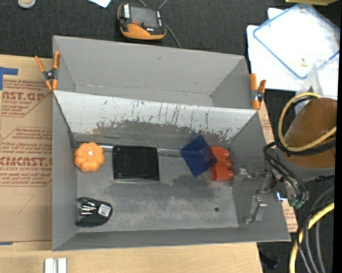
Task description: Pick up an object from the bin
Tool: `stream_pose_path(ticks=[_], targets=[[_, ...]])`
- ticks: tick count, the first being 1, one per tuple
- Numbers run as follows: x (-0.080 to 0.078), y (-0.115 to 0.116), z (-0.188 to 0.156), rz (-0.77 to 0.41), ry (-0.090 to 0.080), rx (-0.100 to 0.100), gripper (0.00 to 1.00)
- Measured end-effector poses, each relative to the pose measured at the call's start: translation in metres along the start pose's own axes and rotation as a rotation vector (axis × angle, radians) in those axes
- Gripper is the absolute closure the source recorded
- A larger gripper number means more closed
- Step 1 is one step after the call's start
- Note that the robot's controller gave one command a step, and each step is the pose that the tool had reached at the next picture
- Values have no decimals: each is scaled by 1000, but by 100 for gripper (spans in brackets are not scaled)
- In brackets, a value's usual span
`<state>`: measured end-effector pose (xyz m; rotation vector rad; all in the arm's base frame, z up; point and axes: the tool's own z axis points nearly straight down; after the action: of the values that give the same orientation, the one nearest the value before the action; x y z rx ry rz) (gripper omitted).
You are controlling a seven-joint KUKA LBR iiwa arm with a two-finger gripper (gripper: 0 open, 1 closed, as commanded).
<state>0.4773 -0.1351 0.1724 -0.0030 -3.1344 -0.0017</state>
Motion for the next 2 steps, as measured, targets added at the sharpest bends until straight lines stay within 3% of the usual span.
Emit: stream_pose_path(ticks=[1, 2], targets=[[-2, 1, -4, -2, -8, 2, 0], [-84, 4, 101, 363, -9, -1, 0]])
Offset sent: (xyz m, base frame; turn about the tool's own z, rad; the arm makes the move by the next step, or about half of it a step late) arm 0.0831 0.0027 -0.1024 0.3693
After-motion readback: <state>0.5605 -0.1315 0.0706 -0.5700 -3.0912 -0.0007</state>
